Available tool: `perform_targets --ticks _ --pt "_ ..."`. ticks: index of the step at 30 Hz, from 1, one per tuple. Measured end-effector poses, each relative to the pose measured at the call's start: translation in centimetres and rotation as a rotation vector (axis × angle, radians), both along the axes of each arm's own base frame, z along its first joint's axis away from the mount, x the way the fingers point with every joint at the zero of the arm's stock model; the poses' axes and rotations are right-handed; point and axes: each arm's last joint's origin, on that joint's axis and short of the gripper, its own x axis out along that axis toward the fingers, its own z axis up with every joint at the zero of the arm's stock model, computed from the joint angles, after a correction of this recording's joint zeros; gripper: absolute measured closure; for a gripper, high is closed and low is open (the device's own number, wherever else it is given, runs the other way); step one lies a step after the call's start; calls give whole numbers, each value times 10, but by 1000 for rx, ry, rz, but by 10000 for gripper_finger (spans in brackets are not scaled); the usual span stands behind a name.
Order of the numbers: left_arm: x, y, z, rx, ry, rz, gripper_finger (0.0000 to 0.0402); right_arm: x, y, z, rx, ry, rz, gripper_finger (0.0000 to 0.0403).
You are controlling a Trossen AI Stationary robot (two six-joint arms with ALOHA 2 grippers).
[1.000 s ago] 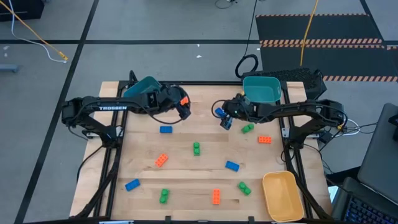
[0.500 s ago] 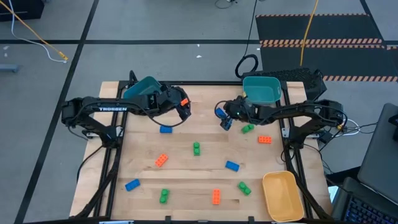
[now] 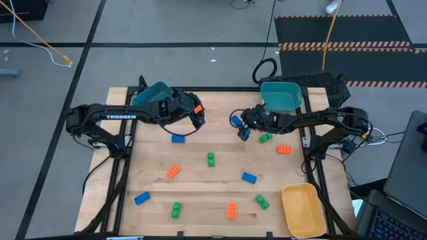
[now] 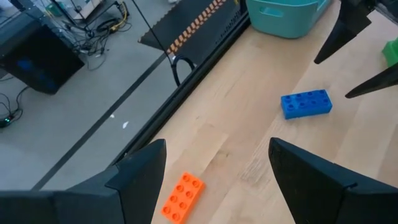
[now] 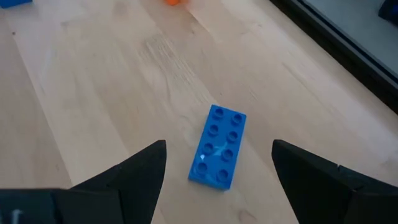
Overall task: Sort & place blocks by color
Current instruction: Put the top right blue game piece into the yellow bin
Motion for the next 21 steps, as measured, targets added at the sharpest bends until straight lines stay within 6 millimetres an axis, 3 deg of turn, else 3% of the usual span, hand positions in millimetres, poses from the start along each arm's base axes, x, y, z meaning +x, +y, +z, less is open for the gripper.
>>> perform_targets --ticks 21 --pt "4 3 -4 23 17 -19 115 2 1 1 33 -21 35 115"
